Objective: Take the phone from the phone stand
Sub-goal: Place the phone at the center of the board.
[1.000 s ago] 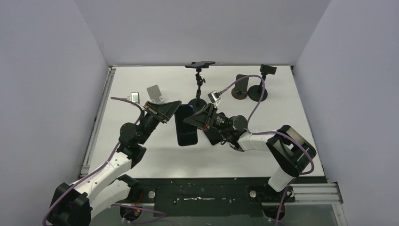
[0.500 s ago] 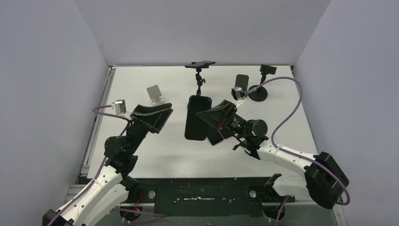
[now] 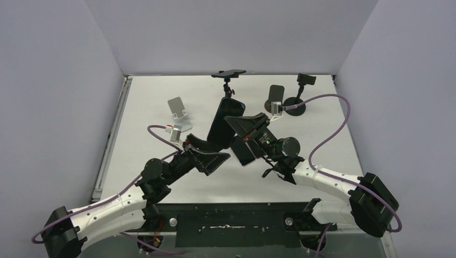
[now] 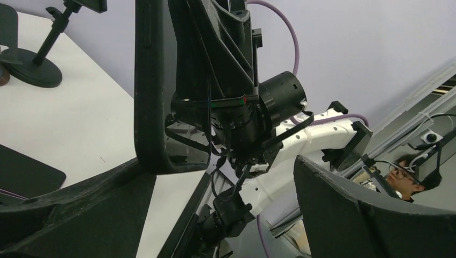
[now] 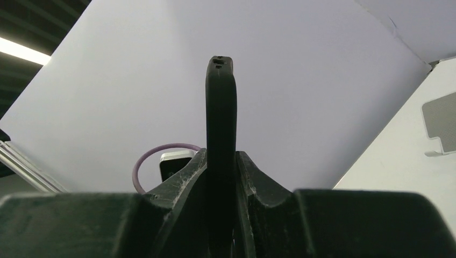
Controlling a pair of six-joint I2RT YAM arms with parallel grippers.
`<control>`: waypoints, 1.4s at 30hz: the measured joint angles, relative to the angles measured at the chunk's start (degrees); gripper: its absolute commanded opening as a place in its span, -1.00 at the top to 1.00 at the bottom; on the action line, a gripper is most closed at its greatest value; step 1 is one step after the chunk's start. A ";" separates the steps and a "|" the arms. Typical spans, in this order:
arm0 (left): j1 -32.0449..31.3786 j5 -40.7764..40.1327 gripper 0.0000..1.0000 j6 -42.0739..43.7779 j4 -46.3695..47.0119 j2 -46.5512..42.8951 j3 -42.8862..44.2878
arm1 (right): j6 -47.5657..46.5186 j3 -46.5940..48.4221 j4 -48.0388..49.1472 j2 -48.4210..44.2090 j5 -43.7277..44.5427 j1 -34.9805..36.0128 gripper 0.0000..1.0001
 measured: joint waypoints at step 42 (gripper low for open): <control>-0.15 -11.72 1.00 9.92 -9.97 -8.68 1.73 | -11.34 0.83 -25.44 -18.43 3.26 2.89 -1.00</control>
